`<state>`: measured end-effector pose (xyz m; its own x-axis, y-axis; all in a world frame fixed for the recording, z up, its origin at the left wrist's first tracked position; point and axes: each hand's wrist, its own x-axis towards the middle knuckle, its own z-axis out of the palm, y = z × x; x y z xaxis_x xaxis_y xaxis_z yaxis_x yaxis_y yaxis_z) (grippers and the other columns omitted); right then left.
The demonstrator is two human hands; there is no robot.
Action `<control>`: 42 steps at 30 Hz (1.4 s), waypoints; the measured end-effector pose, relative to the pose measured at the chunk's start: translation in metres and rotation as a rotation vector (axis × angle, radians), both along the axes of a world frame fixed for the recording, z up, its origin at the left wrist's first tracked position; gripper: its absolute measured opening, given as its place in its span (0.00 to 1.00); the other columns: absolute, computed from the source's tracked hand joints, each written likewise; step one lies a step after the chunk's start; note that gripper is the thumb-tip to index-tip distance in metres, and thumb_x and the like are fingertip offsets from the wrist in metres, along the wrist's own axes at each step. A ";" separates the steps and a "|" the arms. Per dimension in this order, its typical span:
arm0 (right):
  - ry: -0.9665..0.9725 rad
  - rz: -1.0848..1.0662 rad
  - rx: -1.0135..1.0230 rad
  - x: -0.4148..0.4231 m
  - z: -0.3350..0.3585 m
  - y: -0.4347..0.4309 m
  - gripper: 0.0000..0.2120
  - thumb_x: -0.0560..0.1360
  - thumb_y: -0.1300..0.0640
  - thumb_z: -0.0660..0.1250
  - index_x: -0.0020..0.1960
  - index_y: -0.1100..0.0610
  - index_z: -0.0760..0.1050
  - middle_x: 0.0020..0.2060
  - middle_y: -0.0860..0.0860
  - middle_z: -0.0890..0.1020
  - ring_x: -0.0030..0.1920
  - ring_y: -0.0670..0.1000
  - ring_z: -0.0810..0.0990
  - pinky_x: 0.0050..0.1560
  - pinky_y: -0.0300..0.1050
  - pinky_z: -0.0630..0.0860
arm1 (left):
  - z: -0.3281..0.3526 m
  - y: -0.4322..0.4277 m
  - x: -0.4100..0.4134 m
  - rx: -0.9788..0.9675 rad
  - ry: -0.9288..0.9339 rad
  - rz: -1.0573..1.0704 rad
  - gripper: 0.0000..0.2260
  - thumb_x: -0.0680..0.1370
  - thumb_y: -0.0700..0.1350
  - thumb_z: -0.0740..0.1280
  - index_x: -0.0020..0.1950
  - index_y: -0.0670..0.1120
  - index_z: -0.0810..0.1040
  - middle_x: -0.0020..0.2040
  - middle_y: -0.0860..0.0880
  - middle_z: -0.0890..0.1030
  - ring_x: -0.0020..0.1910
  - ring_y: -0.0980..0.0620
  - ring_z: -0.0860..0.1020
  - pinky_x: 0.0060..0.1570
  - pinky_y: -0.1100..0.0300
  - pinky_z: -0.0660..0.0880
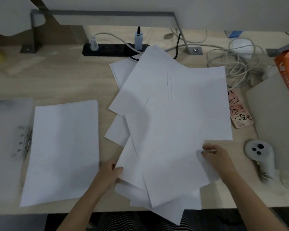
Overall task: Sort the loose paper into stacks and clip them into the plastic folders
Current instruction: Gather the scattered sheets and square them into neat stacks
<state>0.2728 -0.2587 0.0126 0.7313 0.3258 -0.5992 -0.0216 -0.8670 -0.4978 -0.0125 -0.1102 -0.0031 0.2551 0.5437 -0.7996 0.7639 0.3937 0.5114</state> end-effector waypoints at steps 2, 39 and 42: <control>0.039 0.068 -0.049 -0.010 -0.002 -0.005 0.13 0.75 0.66 0.64 0.59 0.65 0.76 0.53 0.60 0.80 0.57 0.60 0.77 0.56 0.48 0.69 | 0.003 0.000 -0.003 0.048 0.124 -0.309 0.10 0.75 0.52 0.66 0.40 0.48 0.70 0.39 0.52 0.74 0.38 0.54 0.73 0.38 0.60 0.67; -0.316 -0.078 0.061 0.106 -0.006 0.068 0.16 0.74 0.63 0.62 0.61 0.66 0.72 0.59 0.65 0.74 0.61 0.64 0.71 0.58 0.53 0.69 | 0.014 0.064 0.224 0.101 -0.336 -0.070 0.06 0.76 0.40 0.63 0.53 0.45 0.71 0.56 0.44 0.75 0.47 0.51 0.73 0.37 0.67 0.67; -0.291 -0.129 0.029 0.112 -0.011 0.072 0.24 0.74 0.61 0.64 0.68 0.62 0.66 0.65 0.64 0.69 0.66 0.64 0.67 0.65 0.56 0.67 | 0.009 0.066 0.237 0.033 -0.334 0.014 0.15 0.76 0.41 0.63 0.62 0.41 0.70 0.56 0.44 0.76 0.48 0.50 0.73 0.39 0.65 0.68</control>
